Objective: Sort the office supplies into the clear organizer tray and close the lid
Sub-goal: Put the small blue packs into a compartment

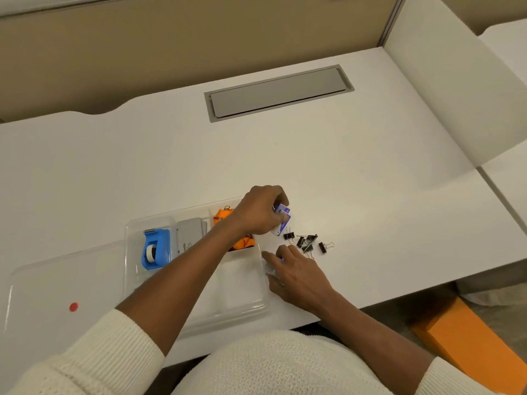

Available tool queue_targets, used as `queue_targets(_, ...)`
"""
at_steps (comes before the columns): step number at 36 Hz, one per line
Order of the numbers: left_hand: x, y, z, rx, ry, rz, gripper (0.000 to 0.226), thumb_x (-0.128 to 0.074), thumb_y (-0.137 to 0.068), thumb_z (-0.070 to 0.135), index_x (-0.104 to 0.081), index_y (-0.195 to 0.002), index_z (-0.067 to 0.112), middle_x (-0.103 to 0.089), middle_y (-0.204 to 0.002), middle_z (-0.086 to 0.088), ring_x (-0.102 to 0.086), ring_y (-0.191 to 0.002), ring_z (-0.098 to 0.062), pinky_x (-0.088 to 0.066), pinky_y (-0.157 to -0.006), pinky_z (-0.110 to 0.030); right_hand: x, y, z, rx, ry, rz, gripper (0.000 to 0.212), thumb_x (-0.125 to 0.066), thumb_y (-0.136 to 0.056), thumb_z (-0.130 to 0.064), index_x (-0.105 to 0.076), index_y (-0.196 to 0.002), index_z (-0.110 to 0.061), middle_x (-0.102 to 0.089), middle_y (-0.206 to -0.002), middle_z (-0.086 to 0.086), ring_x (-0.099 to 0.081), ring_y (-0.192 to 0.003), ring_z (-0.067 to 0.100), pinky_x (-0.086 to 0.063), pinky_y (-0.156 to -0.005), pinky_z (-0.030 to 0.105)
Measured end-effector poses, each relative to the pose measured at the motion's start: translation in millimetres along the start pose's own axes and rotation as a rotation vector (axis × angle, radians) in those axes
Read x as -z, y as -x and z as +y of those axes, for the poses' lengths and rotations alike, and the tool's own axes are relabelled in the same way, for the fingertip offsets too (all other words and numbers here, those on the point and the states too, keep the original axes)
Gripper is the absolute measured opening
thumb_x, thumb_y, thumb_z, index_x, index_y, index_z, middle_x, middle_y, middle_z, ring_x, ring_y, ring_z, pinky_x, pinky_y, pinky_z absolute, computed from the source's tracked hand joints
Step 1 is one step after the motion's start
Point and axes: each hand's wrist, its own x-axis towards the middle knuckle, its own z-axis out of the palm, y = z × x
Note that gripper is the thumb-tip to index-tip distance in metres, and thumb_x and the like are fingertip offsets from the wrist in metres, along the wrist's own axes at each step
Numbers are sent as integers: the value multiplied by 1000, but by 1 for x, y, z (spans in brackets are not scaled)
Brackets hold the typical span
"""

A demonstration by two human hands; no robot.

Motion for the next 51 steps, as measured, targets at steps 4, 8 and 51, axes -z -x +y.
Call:
queue_targets(4, 27, 32, -1, 57, 153, 140, 24, -81, -84, 25, -70, -104, 21, -73, -98, 5, -69, -86, -15, -54, -70, -24, 0, -3, -2, -3, 30, -11, 39, -52, -99, -27, -53, -137, -18, -61, -113, 9, -61, -88, 26, -53, -52, 37)
queue_targets(8, 47, 73, -16, 167, 233, 271, 23, -84, -80, 27, -72, -99, 25, -74, -95, 9, -70, -82, -10, -55, -68, -23, 0, -6, -4, -13, 59, -30, 29, -54, -100, -22, -58, -128, -15, -58, -111, 8, -60, -90, 28, -50, -52, 36)
queue_targets(51, -43, 206, -137, -34, -557, -102, 37, -71, -89, 13, -65, -125, 18, -70, -112, -6, -64, -97, -22, -54, -79, -35, 24, -40, -125, 25, -308, 148, 47, -68, -95, -32, -54, -139, -21, -62, -130, 0, -66, -98, 14, -60, -72, 26)
